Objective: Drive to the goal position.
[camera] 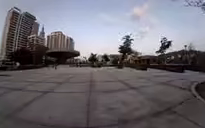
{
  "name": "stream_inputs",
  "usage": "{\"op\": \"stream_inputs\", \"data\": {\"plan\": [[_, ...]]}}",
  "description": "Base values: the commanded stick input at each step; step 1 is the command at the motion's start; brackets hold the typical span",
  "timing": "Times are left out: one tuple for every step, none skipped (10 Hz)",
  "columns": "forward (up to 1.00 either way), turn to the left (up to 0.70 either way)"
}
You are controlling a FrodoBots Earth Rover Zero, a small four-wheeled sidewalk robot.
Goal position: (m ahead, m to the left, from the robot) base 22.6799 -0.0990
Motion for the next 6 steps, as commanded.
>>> {"op": "stream_inputs", "data": {"plan": [[1.0,0.0],[1.0,0.0],[1.0,0.0],[1.0,0.0],[1.0,0.0],[1.0,0.0]]}}
